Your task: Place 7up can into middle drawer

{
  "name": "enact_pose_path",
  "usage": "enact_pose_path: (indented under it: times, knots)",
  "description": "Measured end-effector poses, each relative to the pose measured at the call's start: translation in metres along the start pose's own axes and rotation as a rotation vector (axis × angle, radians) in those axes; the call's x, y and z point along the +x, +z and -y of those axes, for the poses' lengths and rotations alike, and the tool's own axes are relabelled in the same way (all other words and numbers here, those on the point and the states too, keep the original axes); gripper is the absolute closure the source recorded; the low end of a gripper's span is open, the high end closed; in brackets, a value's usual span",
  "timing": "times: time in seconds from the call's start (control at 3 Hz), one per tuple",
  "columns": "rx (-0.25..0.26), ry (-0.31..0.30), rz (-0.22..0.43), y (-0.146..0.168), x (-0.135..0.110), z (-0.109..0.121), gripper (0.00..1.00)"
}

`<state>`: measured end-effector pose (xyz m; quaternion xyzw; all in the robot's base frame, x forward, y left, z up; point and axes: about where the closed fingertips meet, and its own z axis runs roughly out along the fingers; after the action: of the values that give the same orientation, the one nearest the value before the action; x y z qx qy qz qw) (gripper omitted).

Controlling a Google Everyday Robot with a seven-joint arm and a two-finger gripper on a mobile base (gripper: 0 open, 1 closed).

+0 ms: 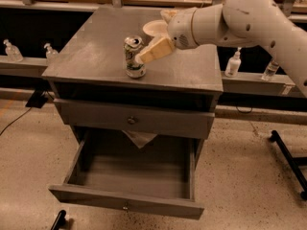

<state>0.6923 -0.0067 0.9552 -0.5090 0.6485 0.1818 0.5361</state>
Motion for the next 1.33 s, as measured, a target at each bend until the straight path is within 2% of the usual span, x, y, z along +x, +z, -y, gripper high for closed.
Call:
enact_pose_path:
  times: [0.33, 0.67, 1.0, 1.33]
  knots:
    - [-0.016, 0.028, -0.053, 0.029, 0.006, 0.002, 0.0]
    - [-0.057, 0.078, -0.088, 0.055, 0.015, -0.001, 0.0]
    - [-0.105, 0.115, -0.116, 0.075, 0.024, -0.008, 0.14]
    - [-0.148, 0.135, -0.132, 0.086, 0.03, -0.017, 0.38]
